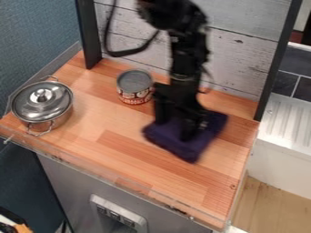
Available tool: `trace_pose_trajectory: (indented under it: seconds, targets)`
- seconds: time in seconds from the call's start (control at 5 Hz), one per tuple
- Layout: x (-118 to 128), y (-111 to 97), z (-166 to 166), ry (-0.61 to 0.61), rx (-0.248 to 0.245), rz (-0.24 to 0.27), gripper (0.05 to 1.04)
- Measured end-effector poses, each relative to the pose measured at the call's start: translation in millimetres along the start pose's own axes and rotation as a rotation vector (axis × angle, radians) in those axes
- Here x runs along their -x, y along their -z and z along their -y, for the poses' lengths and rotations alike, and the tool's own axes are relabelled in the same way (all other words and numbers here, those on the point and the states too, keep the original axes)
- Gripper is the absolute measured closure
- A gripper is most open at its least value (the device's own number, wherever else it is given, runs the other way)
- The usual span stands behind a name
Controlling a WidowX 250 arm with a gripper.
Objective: Move the purple cloth to the middle lower side of the table
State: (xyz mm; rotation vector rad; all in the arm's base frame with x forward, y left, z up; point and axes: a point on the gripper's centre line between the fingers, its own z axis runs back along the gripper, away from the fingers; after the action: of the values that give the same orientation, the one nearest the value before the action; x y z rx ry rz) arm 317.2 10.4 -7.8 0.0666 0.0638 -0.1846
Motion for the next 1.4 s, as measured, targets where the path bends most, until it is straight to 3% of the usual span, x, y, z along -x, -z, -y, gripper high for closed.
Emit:
trace_pose_trajectory:
  seconds: [0.6, 1.0, 1.2, 1.4]
  targets:
    - [63, 9, -53, -0.098, -0.001, -0.064, 0.084]
    - [73, 9, -60, -0.082, -0.037, -0.082, 0.084]
    - [87, 7, -61, -0.124, 0.007, -0.058, 0.084]
    - [98, -16, -64, -0.136, 0.059, 0.03, 0.084]
